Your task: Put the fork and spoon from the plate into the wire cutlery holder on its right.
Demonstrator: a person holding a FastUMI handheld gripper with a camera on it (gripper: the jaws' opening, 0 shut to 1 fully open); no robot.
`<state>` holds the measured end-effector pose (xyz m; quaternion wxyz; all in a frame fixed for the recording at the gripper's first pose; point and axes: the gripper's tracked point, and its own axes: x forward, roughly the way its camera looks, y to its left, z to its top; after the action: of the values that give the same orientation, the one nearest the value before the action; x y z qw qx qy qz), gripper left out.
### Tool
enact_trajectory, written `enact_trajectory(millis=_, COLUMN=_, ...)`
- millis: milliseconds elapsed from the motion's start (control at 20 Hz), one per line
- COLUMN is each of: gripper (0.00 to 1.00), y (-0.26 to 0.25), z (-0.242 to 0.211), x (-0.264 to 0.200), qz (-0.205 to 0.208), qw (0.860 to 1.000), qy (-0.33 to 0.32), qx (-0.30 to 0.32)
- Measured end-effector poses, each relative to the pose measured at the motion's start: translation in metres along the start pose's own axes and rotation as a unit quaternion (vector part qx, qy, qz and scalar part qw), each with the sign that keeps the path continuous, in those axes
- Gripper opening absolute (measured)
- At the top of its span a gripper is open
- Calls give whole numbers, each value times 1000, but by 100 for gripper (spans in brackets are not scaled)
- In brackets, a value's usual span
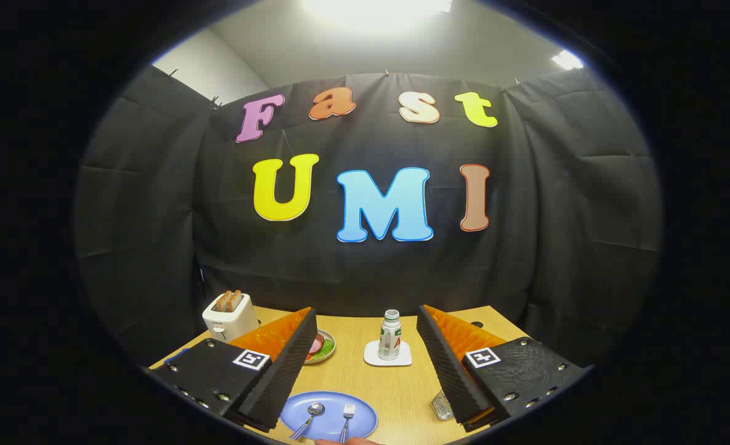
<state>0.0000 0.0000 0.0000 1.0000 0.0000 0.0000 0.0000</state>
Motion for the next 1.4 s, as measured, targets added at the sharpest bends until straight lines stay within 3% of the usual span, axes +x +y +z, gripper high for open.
enact_trajectory(millis=750, gripper=99, y=0, z=8, x=0, qz=3, qw=1000, qy=-12, qx=-3)
enact_trajectory(millis=1400, gripper=99, y=5, z=-30, x=8, qz=14, qw=999, qy=39, qx=-21)
